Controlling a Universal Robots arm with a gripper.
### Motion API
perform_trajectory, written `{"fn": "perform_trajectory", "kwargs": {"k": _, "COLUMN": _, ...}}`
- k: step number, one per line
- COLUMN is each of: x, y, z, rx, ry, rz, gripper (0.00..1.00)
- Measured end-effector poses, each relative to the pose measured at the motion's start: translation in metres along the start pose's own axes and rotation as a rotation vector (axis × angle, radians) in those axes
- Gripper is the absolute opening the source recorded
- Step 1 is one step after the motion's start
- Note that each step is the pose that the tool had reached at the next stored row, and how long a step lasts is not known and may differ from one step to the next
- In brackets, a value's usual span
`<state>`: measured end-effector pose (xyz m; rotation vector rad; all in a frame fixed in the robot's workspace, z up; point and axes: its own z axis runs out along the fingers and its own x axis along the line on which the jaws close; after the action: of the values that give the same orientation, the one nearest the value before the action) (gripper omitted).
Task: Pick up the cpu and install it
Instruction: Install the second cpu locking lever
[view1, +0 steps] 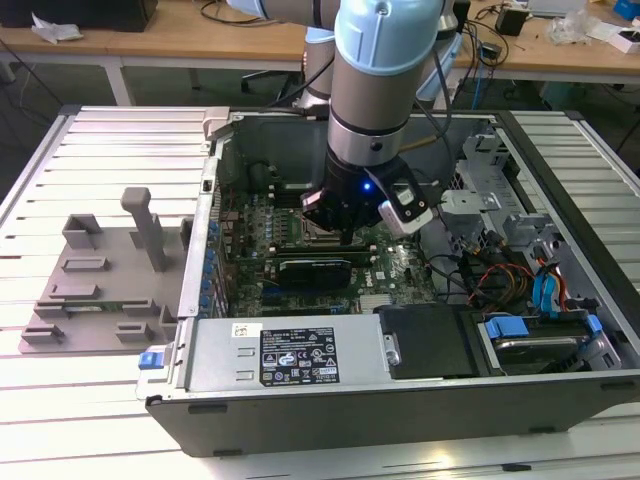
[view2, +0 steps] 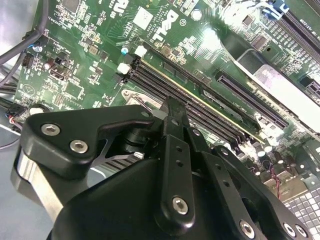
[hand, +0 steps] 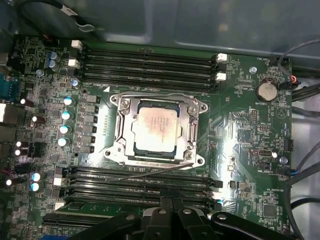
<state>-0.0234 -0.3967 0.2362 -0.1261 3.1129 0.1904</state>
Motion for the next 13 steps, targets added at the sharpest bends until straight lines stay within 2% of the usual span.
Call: {"fn": "perform_trajectory", "kwargs": {"k": 13, "x": 0.0002, "y": -0.0008, "z": 0.0063, "rx": 0.0000, "ry": 0.0001, "rz": 0.000, "gripper": 0.11}}
